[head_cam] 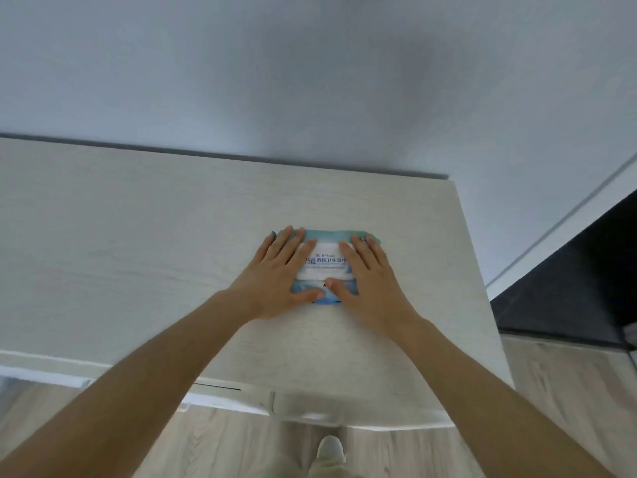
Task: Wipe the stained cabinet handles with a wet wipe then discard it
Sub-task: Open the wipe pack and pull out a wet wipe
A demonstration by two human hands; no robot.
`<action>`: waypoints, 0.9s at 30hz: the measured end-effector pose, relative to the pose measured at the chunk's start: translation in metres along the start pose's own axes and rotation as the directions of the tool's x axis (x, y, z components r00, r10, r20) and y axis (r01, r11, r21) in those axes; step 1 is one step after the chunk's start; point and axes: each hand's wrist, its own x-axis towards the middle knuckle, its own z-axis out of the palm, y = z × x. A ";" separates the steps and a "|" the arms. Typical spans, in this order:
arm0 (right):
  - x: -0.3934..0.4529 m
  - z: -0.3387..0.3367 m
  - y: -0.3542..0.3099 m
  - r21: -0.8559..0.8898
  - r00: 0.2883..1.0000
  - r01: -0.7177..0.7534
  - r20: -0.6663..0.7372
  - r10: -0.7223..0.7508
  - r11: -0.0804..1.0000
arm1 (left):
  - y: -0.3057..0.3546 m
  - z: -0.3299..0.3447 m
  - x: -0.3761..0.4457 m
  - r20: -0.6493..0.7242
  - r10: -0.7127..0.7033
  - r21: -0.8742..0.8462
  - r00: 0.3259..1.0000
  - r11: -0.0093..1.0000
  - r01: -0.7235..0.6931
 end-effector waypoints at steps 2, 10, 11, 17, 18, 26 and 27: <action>-0.008 0.008 -0.002 0.023 0.998 0.011 -0.068 -0.009 1.000 | 0.000 0.002 -0.005 -0.027 0.011 -0.007 1.000 1.000 -0.011; -0.013 0.011 -0.009 -0.143 0.986 0.044 -0.153 -0.066 0.989 | -0.009 0.005 -0.017 -0.085 0.059 -0.048 0.995 0.997 -0.063; -0.012 0.011 -0.010 -0.165 0.982 0.064 -0.163 -0.091 0.984 | -0.009 0.007 -0.017 -0.113 0.053 -0.076 0.992 0.995 -0.062; -0.002 0.005 -0.007 -0.160 0.951 0.156 -0.241 -0.192 0.975 | -0.008 0.017 -0.018 -0.174 0.032 -0.171 0.984 0.983 -0.062; 0.000 0.004 -0.008 -0.152 0.946 0.172 -0.250 -0.206 0.973 | -0.008 0.017 -0.018 -0.170 0.026 -0.176 0.985 0.983 -0.056; 0.036 -0.019 -0.029 0.372 0.923 -0.160 -0.271 0.272 0.914 | -0.008 0.012 -0.020 -0.230 0.015 -0.261 0.973 0.962 -0.076; 0.041 -0.020 -0.030 0.342 0.918 -0.184 -0.275 0.285 0.922 | -0.008 0.011 -0.019 -0.271 0.040 -0.227 0.962 0.968 -0.105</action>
